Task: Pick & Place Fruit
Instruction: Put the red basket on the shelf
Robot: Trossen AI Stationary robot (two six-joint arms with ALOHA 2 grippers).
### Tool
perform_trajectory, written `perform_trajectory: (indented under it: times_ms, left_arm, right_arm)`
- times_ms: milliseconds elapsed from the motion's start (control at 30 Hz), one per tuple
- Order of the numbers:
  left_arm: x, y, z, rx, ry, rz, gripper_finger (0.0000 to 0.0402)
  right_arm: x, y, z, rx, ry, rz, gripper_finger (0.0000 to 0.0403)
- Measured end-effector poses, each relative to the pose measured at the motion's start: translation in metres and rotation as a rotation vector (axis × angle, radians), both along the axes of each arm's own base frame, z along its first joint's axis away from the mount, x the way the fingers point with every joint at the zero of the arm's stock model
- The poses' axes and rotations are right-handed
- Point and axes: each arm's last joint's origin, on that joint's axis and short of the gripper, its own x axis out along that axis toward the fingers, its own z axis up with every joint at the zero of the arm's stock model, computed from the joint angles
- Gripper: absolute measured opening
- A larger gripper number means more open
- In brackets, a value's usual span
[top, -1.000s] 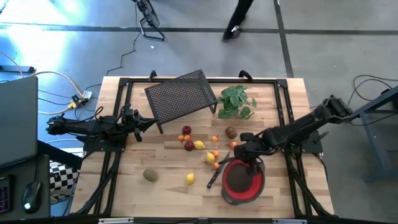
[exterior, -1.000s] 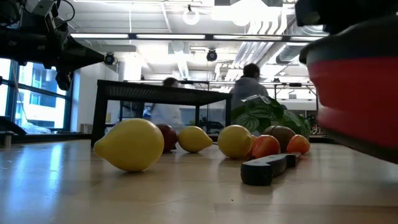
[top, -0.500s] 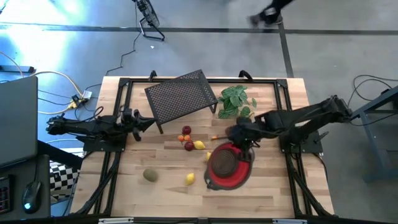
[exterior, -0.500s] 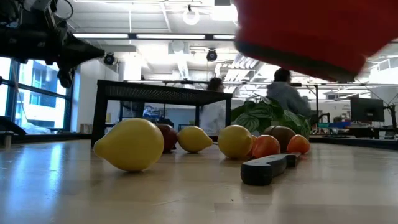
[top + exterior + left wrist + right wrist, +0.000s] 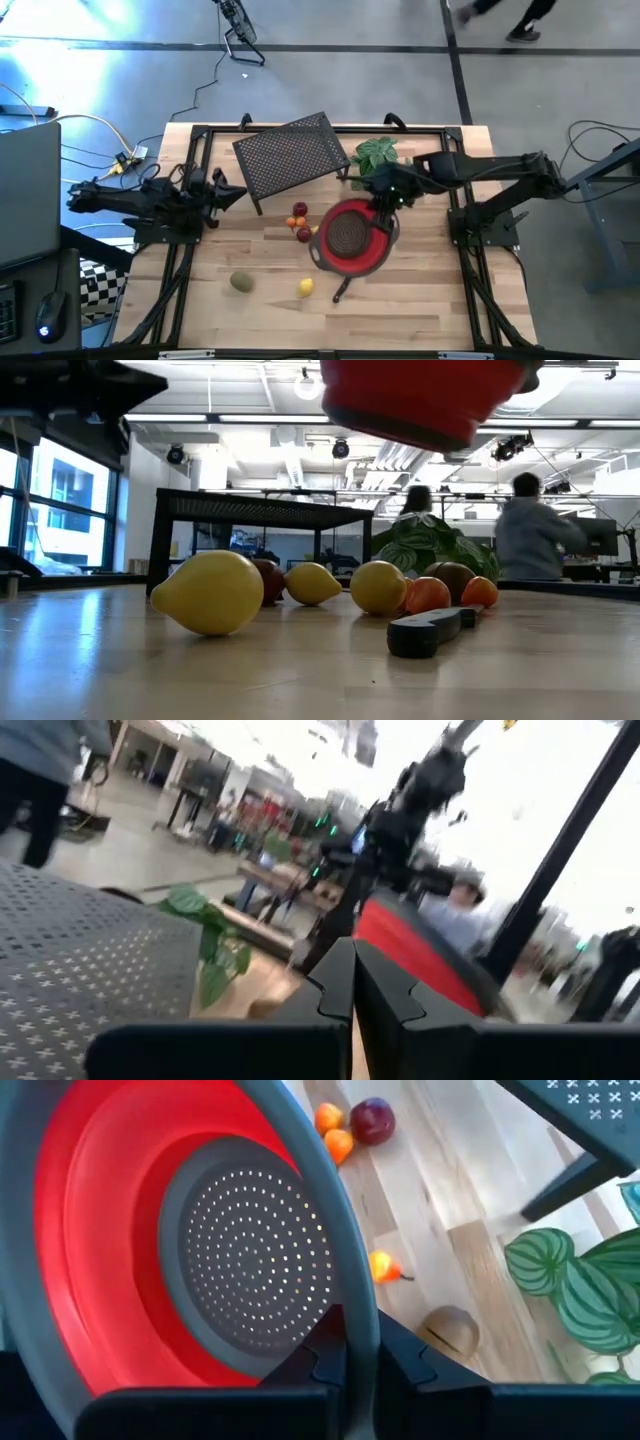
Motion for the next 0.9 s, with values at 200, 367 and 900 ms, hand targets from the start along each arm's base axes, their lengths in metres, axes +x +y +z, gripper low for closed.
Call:
perform_trajectory:
  times_ms: [200, 367, 900]
  left_arm:
    - [0.02, -0.003, 0.031, 0.055, 0.184, 0.005, 0.0]
    - [0.049, -0.007, 0.057, 0.139, 0.312, -0.006, 0.0]
    - [0.136, -0.041, 0.151, 0.523, 0.621, -0.086, 0.0]
  right_arm:
    - [0.0, -0.018, 0.0, 0.029, -0.002, -0.079, 0.0013]
    - [-0.001, -0.032, 0.0, 0.078, -0.005, -0.116, 0.0013]
    - [-0.013, -0.074, -0.003, 0.154, 0.049, -0.246, 0.0013]
